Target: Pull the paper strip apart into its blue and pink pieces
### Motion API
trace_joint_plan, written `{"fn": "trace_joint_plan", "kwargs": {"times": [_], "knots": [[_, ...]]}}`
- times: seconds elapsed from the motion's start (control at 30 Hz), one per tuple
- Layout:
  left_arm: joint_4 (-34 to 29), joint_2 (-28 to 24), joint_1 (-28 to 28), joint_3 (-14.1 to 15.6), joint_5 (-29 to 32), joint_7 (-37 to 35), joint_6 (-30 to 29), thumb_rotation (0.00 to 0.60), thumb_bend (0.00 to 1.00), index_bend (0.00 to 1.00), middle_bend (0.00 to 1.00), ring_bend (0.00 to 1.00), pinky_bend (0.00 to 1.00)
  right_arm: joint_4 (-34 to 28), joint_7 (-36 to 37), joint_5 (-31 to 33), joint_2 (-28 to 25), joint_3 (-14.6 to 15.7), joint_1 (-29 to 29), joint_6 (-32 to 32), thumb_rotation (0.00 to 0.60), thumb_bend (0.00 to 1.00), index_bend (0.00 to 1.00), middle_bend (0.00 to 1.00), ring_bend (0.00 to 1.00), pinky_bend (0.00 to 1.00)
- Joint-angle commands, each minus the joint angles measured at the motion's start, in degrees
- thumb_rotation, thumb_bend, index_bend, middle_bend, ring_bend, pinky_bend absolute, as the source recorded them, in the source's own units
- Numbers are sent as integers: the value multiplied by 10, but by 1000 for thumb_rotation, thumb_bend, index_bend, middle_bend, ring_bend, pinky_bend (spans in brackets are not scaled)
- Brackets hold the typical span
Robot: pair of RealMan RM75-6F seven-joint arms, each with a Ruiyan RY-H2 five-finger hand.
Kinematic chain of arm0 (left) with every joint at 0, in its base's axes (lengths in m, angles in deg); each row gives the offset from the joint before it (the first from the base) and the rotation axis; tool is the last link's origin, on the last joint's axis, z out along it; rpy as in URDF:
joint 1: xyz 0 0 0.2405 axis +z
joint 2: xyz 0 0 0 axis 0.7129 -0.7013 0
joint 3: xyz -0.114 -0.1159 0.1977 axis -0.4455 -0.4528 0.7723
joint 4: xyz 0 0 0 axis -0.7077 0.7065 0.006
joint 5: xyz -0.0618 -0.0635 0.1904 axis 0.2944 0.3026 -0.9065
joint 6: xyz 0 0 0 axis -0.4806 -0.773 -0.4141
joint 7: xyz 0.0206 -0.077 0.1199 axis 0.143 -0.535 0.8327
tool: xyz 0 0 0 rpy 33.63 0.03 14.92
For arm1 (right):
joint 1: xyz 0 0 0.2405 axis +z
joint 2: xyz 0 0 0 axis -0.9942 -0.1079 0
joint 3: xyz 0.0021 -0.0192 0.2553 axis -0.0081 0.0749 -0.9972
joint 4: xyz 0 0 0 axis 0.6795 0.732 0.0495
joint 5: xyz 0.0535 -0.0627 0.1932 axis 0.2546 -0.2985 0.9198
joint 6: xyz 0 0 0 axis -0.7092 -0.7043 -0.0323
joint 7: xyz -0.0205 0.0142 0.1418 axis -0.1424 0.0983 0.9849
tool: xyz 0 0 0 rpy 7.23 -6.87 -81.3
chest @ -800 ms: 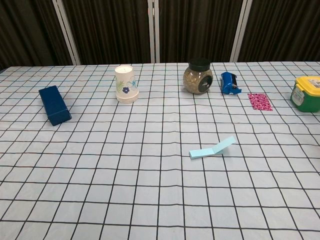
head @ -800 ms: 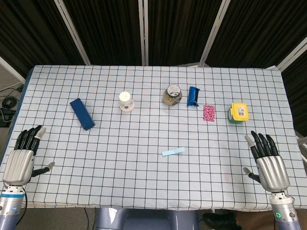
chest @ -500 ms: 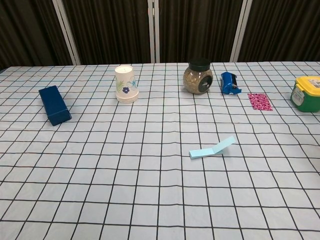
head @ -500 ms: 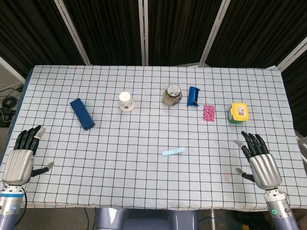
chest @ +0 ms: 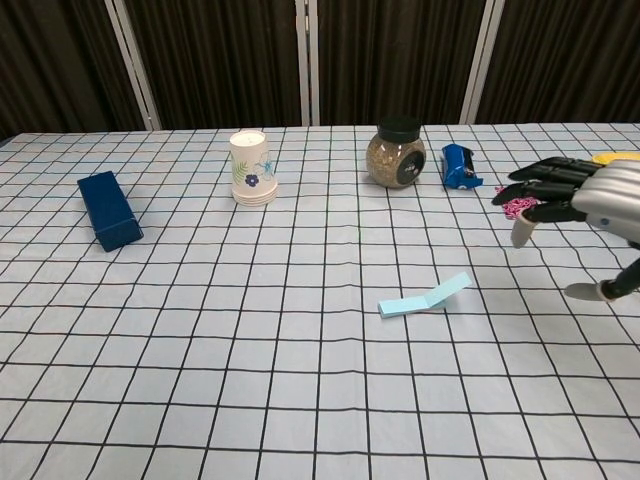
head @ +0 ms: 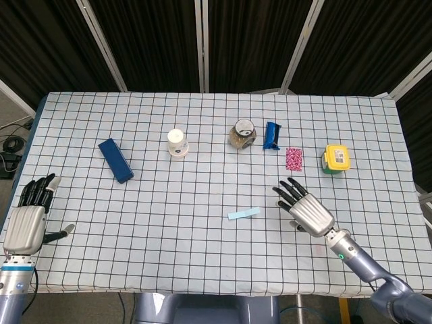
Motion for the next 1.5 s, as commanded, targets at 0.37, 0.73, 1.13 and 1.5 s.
{"fn": "trace_joint_plan", "kwargs": {"times": [0.37, 0.73, 1.13, 1.5], "knots": [[14, 9, -3, -4, -2, -14, 13, 600, 0, 0, 0, 0, 0, 176, 29, -41, 126, 14, 65, -12, 600, 160, 454, 164, 0, 0], [13, 6, 0, -7, -3, -20, 14, 600, 0, 0, 0, 0, 0, 228, 9, -50, 152, 34, 91, -16, 600, 189, 465, 167, 0, 0], [12, 5, 1, -8, -7, -22, 17, 600, 0, 0, 0, 0, 0, 251, 19, -37, 164, 41, 96, -23, 600, 300, 495, 174, 0, 0], [12, 7, 2, -8, -10, -18, 18, 600, 0, 0, 0, 0, 0, 257, 32, -26, 170, 49, 101, -28, 600, 364, 533, 183, 0, 0]]}}
